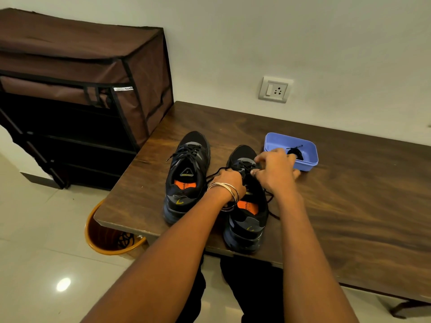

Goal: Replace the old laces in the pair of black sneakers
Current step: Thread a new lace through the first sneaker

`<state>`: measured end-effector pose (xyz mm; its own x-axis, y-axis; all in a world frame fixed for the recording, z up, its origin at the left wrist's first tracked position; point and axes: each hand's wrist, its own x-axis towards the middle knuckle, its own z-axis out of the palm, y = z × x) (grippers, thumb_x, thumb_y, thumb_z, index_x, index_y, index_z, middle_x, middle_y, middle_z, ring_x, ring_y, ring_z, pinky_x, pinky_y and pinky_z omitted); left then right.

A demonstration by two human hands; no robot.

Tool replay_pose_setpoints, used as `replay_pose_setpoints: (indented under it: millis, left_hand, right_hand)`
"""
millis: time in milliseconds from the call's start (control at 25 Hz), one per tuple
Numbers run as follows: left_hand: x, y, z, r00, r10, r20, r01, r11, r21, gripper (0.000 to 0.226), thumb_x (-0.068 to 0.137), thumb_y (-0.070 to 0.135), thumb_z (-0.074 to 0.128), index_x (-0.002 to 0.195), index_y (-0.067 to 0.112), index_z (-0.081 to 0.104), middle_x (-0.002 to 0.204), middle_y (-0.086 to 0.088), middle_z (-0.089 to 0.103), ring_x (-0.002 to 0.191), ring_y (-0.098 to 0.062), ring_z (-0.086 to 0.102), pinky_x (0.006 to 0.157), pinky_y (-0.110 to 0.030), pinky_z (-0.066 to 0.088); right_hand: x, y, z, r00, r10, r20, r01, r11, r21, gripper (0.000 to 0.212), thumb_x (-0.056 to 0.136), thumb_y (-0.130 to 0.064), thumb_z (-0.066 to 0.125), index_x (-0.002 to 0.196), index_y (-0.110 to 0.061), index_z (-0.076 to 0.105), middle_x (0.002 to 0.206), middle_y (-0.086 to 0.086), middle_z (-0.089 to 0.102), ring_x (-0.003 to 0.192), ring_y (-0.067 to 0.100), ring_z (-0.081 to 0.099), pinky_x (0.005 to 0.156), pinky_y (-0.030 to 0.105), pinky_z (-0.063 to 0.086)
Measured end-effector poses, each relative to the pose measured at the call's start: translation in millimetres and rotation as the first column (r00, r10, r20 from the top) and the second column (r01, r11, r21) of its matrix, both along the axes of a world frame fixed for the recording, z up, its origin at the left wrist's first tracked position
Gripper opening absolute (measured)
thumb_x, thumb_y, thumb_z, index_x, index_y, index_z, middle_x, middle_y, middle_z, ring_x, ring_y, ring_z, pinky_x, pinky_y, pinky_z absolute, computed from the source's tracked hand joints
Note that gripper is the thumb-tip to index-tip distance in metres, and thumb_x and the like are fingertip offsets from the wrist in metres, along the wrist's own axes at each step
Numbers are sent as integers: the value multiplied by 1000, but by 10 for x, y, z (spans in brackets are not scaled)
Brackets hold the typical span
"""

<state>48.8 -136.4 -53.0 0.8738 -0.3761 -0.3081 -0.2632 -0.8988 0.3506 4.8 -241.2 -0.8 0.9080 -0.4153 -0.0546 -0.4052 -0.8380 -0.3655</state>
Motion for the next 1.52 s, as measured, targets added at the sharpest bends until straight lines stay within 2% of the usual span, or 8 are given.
replay_pose_setpoints:
  millis: [280, 440, 600, 840, 960, 1120, 1280, 1520]
  left_hand:
    - [-10, 25, 43, 1000, -5, -20, 5, 1000, -25, 44, 91, 24, 54, 129, 2, 48, 129, -20, 49, 112, -36, 53, 89, -41, 47]
    - [-37, 26, 78, 1000, -15, -15, 14, 1000, -11, 44, 93, 25, 53, 130, 2, 48, 130, -19, 48, 114, -34, 52, 90, -40, 47]
    - [-76, 55, 148, 999, -42, 9, 42, 999, -3, 39, 95, 26, 51, 125, 1, 51, 128, -18, 50, 114, -34, 52, 87, -37, 45]
    - [-44, 178, 362, 983, 27, -181, -55, 986, -154, 41, 87, 50, 62, 99, 12, 54, 99, -10, 59, 89, -29, 60, 74, -35, 49]
    - [-2, 200, 442, 947, 287, 144, -239, 930, -280, 33, 93, 40, 56, 86, 8, 58, 98, -15, 65, 89, -36, 63, 71, -39, 51]
    - [70, 60, 378, 952, 217, 216, -91, 874, -478, 16, 92, 22, 60, 99, 19, 75, 103, -3, 71, 97, -22, 65, 88, -36, 53]
    - [121, -92, 233, 971, 45, 236, 23, 960, -278, 17, 91, 23, 64, 103, 21, 76, 107, -4, 70, 100, -24, 64, 89, -35, 51]
    - [39, -304, 111, 915, 49, 401, -24, 998, -66, 24, 92, 22, 62, 115, 14, 63, 115, -9, 57, 105, -31, 60, 80, -37, 50]
  right_hand:
    - [135, 162, -176, 995, 80, 60, -76, 994, -78, 16, 90, -10, 58, 100, -2, 67, 101, 16, 64, 98, 35, 59, 74, 36, 44]
    - [165, 70, -222, 980, -176, 91, 154, 965, 211, 13, 87, -8, 56, 83, 2, 63, 82, 15, 59, 80, 30, 53, 65, 33, 39]
    - [111, -103, -154, 835, -536, 124, 317, 653, 687, 12, 90, 0, 45, 95, 4, 55, 98, 16, 63, 75, 30, 70, 69, 42, 60]
    - [-135, -378, -18, 838, -462, 291, 346, 862, 371, 25, 92, -9, 65, 115, -1, 66, 116, 15, 66, 110, 31, 59, 89, 40, 49]
    - [-122, -313, -20, 962, -210, 176, 108, 881, 461, 7, 88, -9, 70, 83, -11, 75, 97, 9, 73, 87, 18, 63, 72, 30, 49]
    - [-63, -117, -64, 994, 91, -58, -66, 937, 342, 25, 81, -23, 80, 95, -10, 63, 95, 7, 63, 90, 21, 60, 69, 29, 45]
    - [-3, -67, -157, 994, 45, -96, -39, 997, 64, 27, 86, -21, 69, 96, -11, 46, 107, 15, 57, 98, 35, 59, 71, 38, 46]
    - [-16, -194, -186, 999, -49, -9, 50, 982, 180, 12, 84, -16, 63, 86, -6, 56, 91, 13, 58, 82, 31, 50, 67, 33, 37]
